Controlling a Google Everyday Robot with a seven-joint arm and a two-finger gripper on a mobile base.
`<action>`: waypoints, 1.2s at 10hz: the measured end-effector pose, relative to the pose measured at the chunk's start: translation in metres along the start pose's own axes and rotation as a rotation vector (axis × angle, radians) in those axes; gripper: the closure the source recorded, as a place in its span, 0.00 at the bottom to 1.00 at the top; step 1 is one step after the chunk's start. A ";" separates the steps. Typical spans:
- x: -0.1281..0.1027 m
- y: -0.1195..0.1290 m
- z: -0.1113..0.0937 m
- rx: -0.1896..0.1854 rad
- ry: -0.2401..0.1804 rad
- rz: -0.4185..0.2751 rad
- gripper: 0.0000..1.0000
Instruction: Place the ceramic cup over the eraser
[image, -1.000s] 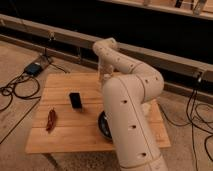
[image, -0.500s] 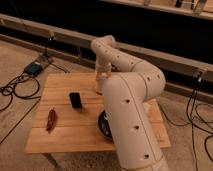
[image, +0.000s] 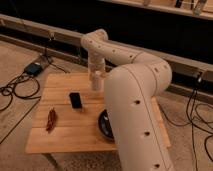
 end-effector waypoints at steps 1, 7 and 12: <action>0.004 0.020 -0.020 0.009 -0.019 -0.038 1.00; 0.041 0.107 -0.085 0.037 -0.072 -0.171 1.00; 0.068 0.143 -0.079 0.008 -0.080 -0.200 1.00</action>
